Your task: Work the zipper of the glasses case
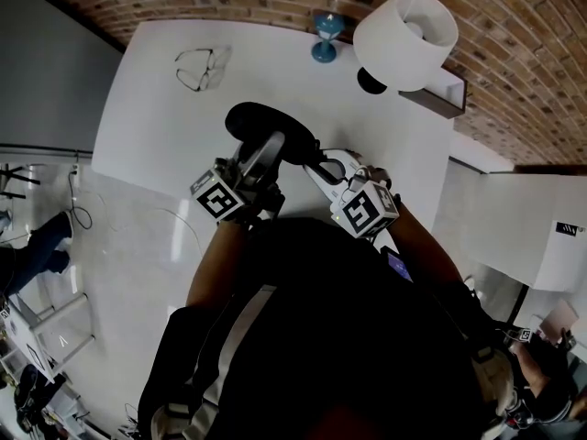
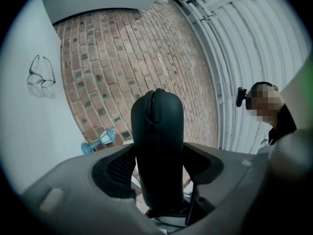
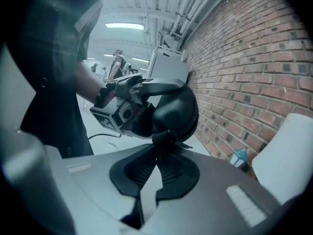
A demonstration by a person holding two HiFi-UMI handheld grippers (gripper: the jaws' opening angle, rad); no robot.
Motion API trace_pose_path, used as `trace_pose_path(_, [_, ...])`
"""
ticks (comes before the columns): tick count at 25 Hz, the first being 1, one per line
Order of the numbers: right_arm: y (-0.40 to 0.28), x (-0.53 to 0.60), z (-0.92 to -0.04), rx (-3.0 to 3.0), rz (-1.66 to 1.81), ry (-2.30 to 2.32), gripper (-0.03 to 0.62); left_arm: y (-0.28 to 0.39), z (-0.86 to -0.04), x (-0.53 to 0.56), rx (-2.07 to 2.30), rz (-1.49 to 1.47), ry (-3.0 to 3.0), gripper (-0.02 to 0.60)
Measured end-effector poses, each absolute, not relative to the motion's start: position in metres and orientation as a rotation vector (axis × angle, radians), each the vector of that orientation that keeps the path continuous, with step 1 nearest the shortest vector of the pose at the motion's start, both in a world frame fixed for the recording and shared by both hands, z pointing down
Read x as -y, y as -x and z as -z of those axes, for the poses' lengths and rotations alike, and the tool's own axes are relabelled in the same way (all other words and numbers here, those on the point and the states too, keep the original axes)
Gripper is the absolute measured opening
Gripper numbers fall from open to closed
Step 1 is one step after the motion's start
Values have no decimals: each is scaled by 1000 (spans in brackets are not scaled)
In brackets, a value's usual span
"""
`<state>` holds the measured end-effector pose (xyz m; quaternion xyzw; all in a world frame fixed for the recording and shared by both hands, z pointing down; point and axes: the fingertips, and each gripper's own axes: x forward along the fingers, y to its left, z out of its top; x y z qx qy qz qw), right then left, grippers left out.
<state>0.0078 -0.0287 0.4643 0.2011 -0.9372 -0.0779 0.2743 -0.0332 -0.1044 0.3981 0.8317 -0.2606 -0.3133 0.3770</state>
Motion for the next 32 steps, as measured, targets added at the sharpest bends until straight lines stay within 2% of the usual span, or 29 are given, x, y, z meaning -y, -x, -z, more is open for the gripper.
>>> trace_pose_path(17, [12, -14, -461, 2636, 12, -159, 3, 0, -403, 99, 440, 788, -2138, 377])
trace_pose_path(25, [7, -6, -467, 2688, -155, -223, 3, 9, -416, 103, 429, 866, -1928, 291])
trace_pose_path(29, [3, 3, -472, 2631, -121, -309, 3, 20, -436, 110, 511, 827, -1784, 227])
trace_pose_path(32, [5, 0, -479, 2617, -110, -301, 3, 18, -444, 109, 556, 758, -1780, 218])
